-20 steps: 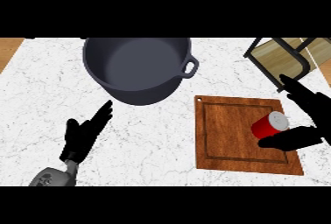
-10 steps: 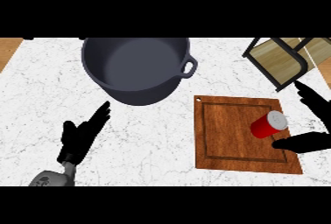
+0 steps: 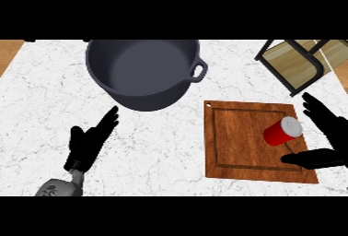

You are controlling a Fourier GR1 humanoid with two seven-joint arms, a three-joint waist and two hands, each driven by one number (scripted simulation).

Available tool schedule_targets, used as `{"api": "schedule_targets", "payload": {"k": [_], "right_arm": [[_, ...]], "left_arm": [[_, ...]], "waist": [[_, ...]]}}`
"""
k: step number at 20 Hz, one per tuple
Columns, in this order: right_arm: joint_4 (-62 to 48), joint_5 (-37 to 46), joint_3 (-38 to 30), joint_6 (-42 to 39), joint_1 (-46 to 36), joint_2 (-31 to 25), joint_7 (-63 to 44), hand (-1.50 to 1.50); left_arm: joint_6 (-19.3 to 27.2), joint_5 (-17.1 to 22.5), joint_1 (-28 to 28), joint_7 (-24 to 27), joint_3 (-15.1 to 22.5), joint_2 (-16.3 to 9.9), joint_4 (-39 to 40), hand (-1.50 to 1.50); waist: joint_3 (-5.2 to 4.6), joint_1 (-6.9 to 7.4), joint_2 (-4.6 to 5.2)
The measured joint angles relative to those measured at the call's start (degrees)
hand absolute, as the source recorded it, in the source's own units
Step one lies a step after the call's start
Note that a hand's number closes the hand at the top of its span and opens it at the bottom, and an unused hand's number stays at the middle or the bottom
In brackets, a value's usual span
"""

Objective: Pick the can from the cutting board and place it in the pot

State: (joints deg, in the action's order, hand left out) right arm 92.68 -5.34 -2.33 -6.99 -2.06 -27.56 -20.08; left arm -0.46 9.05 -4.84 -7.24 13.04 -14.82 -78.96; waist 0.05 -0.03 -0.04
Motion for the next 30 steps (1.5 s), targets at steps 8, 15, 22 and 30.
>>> {"api": "schedule_targets", "payload": {"k": [8, 15, 22, 30], "right_arm": [[-8.49, -2.92, -3.65, -2.59, -1.97, 5.09, 5.49, -1.50], [-16.90, -1.62, -4.57, -4.58, -3.20, 8.79, 11.81, 1.50], [-23.81, 4.76, -3.21, -4.32, -4.75, 9.94, 22.97, 1.50], [-31.54, 4.76, -4.66, -2.76, -9.00, 14.05, 31.19, 1.50]], "left_arm": [[-2.26, -1.27, -0.31, -0.17, -1.97, 0.96, 0.18, 0.00], [-3.56, -3.14, -0.23, 0.32, -4.00, 2.44, 0.99, 0.00], [-4.85, -3.93, 0.27, -0.45, -4.80, 3.19, 0.18, 0.00], [-5.55, -4.76, -0.56, -1.03, -5.49, 3.93, 0.19, 0.00]], "waist": [[-0.03, 0.08, 0.02], [0.02, 0.13, -0.01], [-0.48, 0.08, -0.27], [-0.79, 0.19, -0.51]]}}
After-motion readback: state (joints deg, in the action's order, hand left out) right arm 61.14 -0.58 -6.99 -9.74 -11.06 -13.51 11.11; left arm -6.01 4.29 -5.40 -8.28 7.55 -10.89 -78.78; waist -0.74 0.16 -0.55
